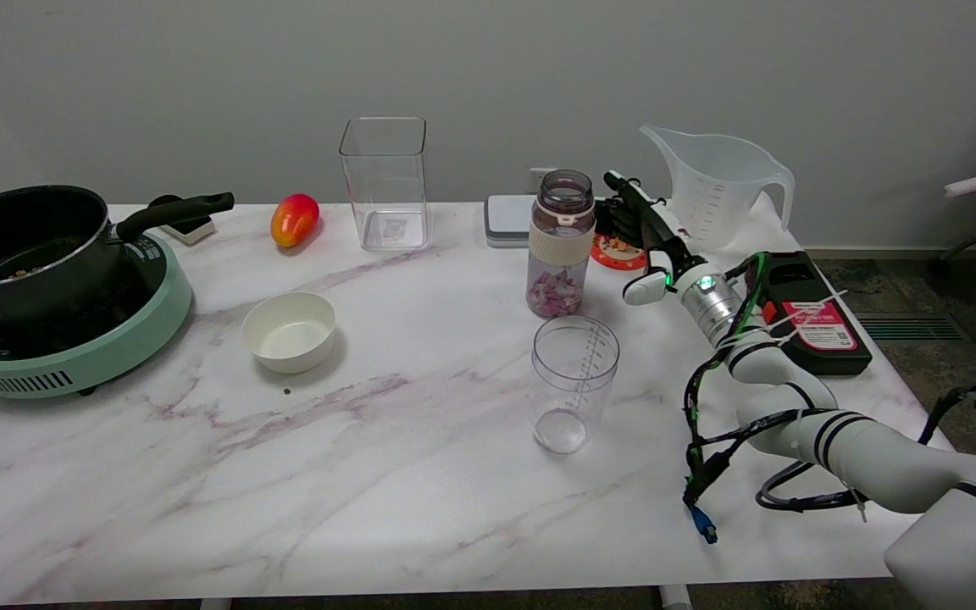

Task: Pick up the bottle.

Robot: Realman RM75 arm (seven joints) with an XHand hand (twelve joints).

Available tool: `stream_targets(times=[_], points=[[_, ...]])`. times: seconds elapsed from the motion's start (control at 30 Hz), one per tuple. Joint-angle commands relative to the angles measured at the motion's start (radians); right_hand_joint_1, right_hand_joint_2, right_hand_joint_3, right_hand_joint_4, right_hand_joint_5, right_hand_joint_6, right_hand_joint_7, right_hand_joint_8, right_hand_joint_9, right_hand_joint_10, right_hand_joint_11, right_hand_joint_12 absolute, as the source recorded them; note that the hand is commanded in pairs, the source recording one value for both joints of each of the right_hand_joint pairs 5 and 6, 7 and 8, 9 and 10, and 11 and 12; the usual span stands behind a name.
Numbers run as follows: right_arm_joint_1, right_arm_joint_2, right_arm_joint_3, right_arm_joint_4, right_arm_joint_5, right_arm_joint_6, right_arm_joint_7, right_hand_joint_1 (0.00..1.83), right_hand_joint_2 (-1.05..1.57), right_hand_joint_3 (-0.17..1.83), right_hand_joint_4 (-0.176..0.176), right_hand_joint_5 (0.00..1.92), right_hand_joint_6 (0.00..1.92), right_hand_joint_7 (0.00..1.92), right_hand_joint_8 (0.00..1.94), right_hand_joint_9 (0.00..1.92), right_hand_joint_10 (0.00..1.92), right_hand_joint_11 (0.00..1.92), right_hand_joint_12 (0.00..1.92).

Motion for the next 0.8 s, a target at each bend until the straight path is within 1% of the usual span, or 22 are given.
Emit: stream_targets(times=[0.03,0.43,0.8], points=[[0.04,-0.064,-0.022,-0.029,-0.051,-0.016,0.022,1.19,-1.05,0.91,0.0,0.09,0.09,0.41,0.41,0.38,0.38,0.43,0.43],[0.085,-0.098,-0.024,-0.053,-0.096,-0.034,0.022,1.19,-1.05,0.91,0.0,0.09,0.09,0.41,0.41,0.39,0.39,0.43,0.43],[0.105,-0.11,-0.027,-0.072,-0.099,-0.042,0.022,1.19,-1.05,0.91,0.0,0.09,0.09,0.41,0.41,0.39,0.39,0.44,0.44]])
